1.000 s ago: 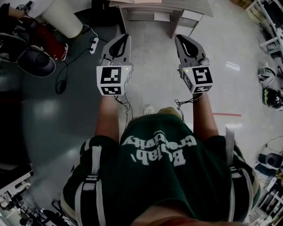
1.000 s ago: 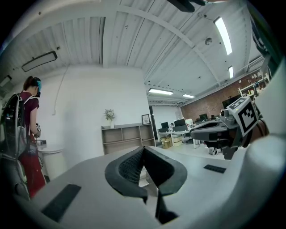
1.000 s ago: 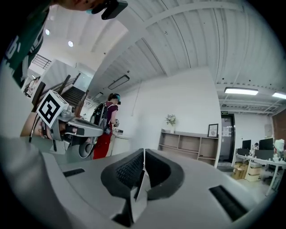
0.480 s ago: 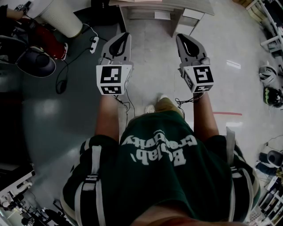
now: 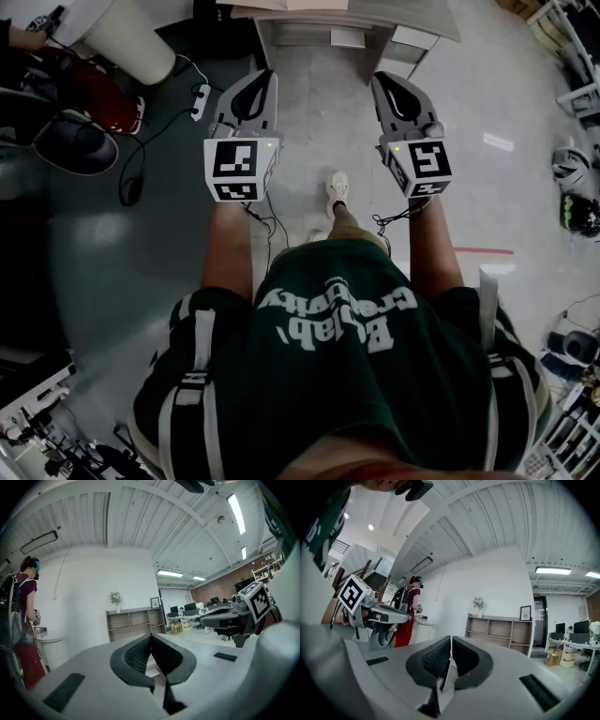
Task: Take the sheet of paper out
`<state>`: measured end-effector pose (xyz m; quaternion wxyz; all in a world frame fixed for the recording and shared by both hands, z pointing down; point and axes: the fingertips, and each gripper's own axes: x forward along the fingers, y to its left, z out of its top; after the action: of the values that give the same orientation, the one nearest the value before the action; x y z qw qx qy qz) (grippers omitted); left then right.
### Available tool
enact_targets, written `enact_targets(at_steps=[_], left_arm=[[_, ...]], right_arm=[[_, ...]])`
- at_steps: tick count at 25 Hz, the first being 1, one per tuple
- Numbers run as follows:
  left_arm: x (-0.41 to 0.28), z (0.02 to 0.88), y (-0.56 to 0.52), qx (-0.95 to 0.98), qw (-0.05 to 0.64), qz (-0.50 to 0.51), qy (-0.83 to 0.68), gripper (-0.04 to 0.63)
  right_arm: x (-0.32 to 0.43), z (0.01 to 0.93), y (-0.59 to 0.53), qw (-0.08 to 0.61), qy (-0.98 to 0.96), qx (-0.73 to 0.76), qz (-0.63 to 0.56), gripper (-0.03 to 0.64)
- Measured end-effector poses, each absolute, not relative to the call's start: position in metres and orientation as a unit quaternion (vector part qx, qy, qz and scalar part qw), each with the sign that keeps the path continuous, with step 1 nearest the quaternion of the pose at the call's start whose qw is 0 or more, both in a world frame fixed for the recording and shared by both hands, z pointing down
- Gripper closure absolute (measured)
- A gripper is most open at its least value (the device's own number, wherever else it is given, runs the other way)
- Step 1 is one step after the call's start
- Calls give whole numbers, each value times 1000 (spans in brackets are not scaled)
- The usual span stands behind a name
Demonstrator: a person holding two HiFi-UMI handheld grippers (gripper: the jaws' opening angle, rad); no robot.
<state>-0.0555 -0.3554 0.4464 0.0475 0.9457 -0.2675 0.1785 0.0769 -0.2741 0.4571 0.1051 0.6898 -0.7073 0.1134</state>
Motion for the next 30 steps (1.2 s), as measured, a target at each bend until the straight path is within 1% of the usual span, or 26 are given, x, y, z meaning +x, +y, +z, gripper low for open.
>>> enact_targets(at_steps=[14,23,30], left_arm=[[-60,448,-355,943,47,185,-272,577],[-70,448,-360,937,38,194,-287,577],[-73,445,-363,935,37,194,-294,577]], right_arm=[[69,462,-277,106,-716,679,123,581],[58,462,-290,84,-732,665,121,581],[50,462,-296,80,-741,656,121,581]])
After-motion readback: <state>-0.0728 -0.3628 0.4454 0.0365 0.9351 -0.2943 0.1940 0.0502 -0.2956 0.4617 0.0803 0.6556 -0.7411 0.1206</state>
